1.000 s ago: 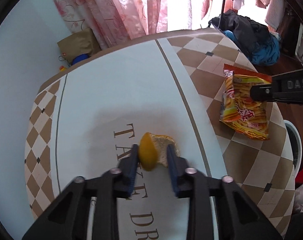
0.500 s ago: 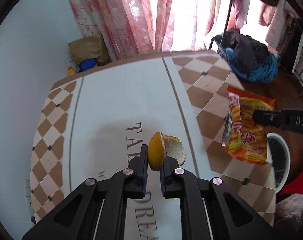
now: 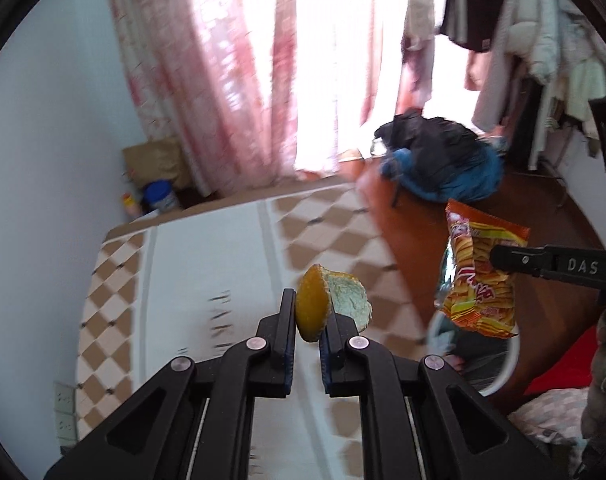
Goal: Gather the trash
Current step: 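Carry the snack pack and orange peel over the trash bin, then open both tools to drop the snack pack and peel into the bin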
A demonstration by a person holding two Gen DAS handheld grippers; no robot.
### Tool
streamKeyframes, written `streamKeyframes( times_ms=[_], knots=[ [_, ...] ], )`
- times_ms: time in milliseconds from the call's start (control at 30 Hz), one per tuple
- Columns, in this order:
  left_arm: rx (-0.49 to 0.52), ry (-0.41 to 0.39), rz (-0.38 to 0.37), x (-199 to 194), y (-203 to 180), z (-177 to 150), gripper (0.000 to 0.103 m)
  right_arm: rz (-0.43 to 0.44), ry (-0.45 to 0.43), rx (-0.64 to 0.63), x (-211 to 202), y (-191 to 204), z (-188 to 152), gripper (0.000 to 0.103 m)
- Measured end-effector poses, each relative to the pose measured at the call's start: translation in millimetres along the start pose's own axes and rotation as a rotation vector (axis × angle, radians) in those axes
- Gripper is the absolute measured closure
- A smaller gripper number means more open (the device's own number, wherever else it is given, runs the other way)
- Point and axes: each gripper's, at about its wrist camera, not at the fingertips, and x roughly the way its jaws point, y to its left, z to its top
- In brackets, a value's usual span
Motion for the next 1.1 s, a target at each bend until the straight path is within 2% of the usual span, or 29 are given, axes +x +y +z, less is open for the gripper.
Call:
streamKeyframes(
  times_ms=[167,367,500,700,867,1000,1067,1100],
  knots=[
    [0.063,-0.016,-0.098,-6,-72,13,0.096,-0.062,-0.046,0.073,-48,-73,-2,0.084],
    [0.137,0.057,-0.202,37,-167,9,0.096,-0.155,-0.016,0.165,-53,-166,-14,0.084],
    [0.192,0.156,-0.229,87,-224,-8,0.096,-0.210,0.046,0.218,-28,-227,-29,0.084],
    [0.236,0.298,-0.216,162,-272,-34,0.096,-0.245,0.150,0.282,33,-299,-50,0.084],
    [0.251,0.379,-0.213,207,-293,-50,0.095,-0.237,0.216,0.312,82,-332,-65,0.084],
    [0.262,0.410,-0.209,223,-303,-58,0.094,-0.221,0.269,0.328,120,-347,-70,0.083],
    [0.261,0.428,-0.203,229,-305,-59,0.091,-0.220,0.288,0.335,133,-351,-75,0.078],
    [0.260,0.436,-0.197,232,-305,-60,0.089,-0.225,0.297,0.332,138,-352,-76,0.070]
  ],
)
